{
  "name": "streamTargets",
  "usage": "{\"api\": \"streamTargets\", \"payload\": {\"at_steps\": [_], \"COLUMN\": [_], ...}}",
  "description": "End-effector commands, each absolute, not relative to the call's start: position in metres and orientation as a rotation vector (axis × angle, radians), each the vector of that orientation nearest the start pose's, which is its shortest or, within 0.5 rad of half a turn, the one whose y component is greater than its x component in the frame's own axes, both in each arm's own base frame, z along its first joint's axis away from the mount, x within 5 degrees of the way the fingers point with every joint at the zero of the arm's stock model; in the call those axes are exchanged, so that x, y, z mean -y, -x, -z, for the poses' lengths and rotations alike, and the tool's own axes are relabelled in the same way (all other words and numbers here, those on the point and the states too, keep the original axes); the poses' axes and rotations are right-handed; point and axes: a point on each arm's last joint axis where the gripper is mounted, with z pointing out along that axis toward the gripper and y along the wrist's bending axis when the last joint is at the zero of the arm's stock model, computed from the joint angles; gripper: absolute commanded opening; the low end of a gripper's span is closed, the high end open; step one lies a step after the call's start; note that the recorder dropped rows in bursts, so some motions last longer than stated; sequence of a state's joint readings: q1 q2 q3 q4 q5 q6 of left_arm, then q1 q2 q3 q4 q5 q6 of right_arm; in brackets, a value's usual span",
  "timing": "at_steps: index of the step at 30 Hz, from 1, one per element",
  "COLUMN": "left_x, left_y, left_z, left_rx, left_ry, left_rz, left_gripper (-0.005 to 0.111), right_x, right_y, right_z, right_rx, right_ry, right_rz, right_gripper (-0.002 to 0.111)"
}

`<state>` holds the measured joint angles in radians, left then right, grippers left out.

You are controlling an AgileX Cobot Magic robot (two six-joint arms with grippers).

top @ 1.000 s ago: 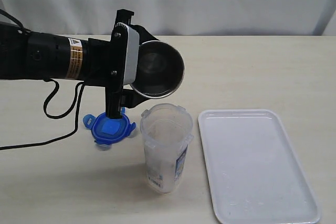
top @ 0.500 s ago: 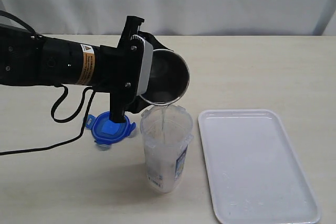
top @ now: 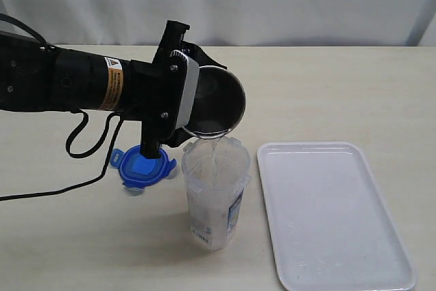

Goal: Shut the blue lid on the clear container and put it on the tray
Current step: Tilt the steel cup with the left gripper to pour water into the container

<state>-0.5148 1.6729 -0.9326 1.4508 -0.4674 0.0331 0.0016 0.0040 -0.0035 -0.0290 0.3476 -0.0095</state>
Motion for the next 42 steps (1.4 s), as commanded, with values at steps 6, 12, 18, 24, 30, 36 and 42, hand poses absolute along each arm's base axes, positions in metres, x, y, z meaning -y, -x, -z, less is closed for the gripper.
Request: {"api": "streamTargets", "payload": {"at_steps": [6,12,18,24,30,36,42], "left_x": [0.2092,0.2091,0.209,0.209,0.209,0.2091,0.21], "left_y": [-0.2829,-0.283,-0.2831,-0.2831,-0.2831,-0.2834,-0.2845], "left_z": [-0.2272,-0.2271,-0.227,-0.227,-0.227,-0.2273,-0.23], "left_rx": [-0.883,-0.875,-0.866,-0.843,-0.837,-0.842,-1.011], "left_ry": [-1.86,-1.865,-1.871,-1.881,-1.884,-1.878,-1.752], "left_rz": [-0.08,-0.088,-0.097,-0.112,-0.116,-0.115,0.004], "left_gripper": [0.0,0.0,0.0,0.0,0.0,0.0,0.0], "right_x": [0.0007,0.0007,0.0007,0.0007,0.0007,0.0007,0.0007], "right_y": [-0.0535,-0.0535,-0.0535,-0.0535,-0.0535,-0.0535,-0.0535], "right_z": [-0.1821,-0.1821,-0.1821,-0.1821,-0.1821,-0.1821,-0.1821], "right_rx": [-1.828,-1.828,-1.828,-1.828,-1.828,-1.828,-1.828], "right_ry": [0.031,0.031,0.031,0.031,0.031,0.031,0.031], "right_rz": [0.034,0.034,0.034,0.034,0.034,0.034,0.034], "right_gripper": [0.004,0.004,0.004,0.004,0.004,0.004,0.004]}}
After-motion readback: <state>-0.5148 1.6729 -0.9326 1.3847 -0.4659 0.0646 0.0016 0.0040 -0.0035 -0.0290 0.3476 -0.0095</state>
